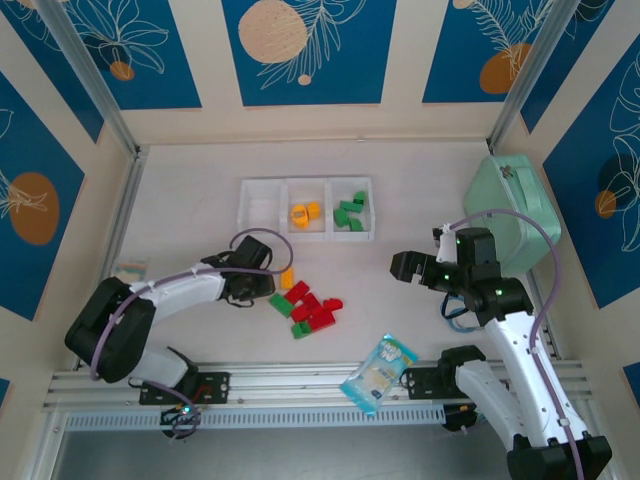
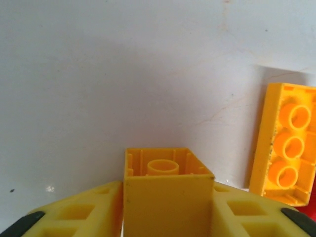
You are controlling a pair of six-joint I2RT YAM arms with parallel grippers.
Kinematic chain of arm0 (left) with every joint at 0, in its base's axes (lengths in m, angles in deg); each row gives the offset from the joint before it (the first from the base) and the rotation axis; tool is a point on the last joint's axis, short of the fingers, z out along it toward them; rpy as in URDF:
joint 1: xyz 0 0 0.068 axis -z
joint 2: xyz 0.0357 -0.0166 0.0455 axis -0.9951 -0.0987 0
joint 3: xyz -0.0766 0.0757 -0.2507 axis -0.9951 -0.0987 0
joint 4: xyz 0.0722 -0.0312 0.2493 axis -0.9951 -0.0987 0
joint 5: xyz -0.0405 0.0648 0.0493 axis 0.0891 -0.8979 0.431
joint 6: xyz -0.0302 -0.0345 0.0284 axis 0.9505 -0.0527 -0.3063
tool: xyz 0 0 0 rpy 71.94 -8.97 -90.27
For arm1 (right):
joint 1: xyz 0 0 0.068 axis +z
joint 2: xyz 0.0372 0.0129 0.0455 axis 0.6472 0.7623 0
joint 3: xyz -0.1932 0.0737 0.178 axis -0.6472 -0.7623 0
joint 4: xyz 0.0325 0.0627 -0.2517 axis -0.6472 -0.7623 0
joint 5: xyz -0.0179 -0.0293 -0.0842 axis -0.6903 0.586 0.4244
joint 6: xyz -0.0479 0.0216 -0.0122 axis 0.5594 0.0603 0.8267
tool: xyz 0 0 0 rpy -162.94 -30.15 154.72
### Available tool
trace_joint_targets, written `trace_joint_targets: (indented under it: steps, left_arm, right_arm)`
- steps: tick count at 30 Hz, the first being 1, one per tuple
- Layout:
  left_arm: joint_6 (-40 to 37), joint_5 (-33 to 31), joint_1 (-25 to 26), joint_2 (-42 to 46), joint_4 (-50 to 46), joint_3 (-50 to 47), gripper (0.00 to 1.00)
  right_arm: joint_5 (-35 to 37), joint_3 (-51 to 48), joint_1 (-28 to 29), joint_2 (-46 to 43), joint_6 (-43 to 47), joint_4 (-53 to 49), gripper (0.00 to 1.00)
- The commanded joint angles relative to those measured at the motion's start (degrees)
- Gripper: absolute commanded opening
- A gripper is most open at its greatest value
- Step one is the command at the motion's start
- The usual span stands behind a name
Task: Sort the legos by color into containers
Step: Pick up the lego from the center of the table.
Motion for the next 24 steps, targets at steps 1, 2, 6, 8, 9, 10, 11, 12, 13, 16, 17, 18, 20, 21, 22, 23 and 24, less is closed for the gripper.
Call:
trace_joint_targets:
  steps: [1, 2, 6, 8, 9, 10, 11, 12, 13, 16, 17, 18, 20, 21, 22, 23, 24]
  left_arm:
    - [-1.9, 0.2, -0.5, 3.4, 0.1, -0.5, 0.34]
    - [-2.4, 0.1, -0.5, 4.4, -0.6, -0.2, 0.33]
    - [-4.3, -0.7, -0.5, 8.6, -4.4, 2.8, 0.30]
    - [-4.6, -1.5, -0.5, 11.1, -5.5, 4.3, 0.29]
    - [-4.6, -1.8, -0.5, 12.0, -5.5, 5.1, 0.28]
    - [-4.8, -2.1, -0.5, 12.9, -5.5, 6.2, 0.26]
    - [-5.2, -2.3, -0.5, 13.2, -5.4, 7.6, 0.25]
    - [-5.6, -2.4, -0.5, 13.1, -5.3, 9.1, 0.24]
    - [-6.3, -2.6, -0.5, 12.5, -5.2, 10.9, 0.24]
    - [-8.7, -2.7, -0.5, 7.8, -4.9, 18.0, 0.24]
    - [-9.5, -2.7, -0.5, 5.4, -4.9, 20.8, 0.24]
    - [-10.0, -2.6, -0.5, 3.1, -5.1, 23.6, 0.24]
    - [-10.7, -2.4, -0.6, -2.7, -5.5, 29.6, 0.24]
    - [-10.8, -1.6, -0.7, -5.4, -5.8, 32.2, 0.24]
    - [-10.9, 0.1, -1.0, -8.6, -5.5, 35.0, 0.24]
    - [-10.6, 1.4, -1.1, -11.5, -5.1, 37.2, 0.24]
    - [-10.2, 2.2, -1.1, -14.0, -4.6, 39.2, 0.24]
  right_arm:
    - [-1.7, -1.0, 0.5, -0.2, -0.5, 0.5, 1.00]
    - [-1.6, -0.9, 0.6, -0.1, -0.5, 0.5, 0.99]
    - [-1.5, -1.0, 0.6, 0.2, -0.5, 1.1, 0.99]
    - [-1.5, -1.2, 0.6, 0.4, -0.6, 1.1, 0.99]
    - [-1.5, -1.2, 0.6, 0.4, -0.5, 1.1, 0.99]
    - [-1.3, -1.2, 0.6, 0.4, -0.5, 1.0, 0.99]
    - [-1.1, -1.1, 0.5, 0.1, -0.5, 0.9, 0.99]
    - [-0.9, -1.1, 0.6, 0.0, -0.5, 0.8, 0.99]
    - [-0.8, -1.2, 0.6, -0.3, -0.5, 0.8, 0.99]
    - [-0.8, -1.3, 0.5, -0.6, -0.4, 0.9, 0.99]
    - [-0.9, -1.2, 0.6, -0.6, -0.3, 0.8, 0.99]
    - [-0.9, -1.1, 0.6, -0.6, -0.2, 0.6, 0.99]
    - [-0.9, -1.2, 0.7, -0.8, -0.2, 0.6, 0.99]
    - [-0.9, -1.1, 0.7, -0.8, -0.1, 0.6, 0.99]
    - [-1.0, -1.1, 0.6, -0.9, -0.1, 0.5, 0.99]
    - [-1.2, -1.1, 0.7, -1.1, -0.1, 0.5, 0.99]
    - [-1.4, -1.1, 0.7, -1.3, -0.1, 0.5, 0.99]
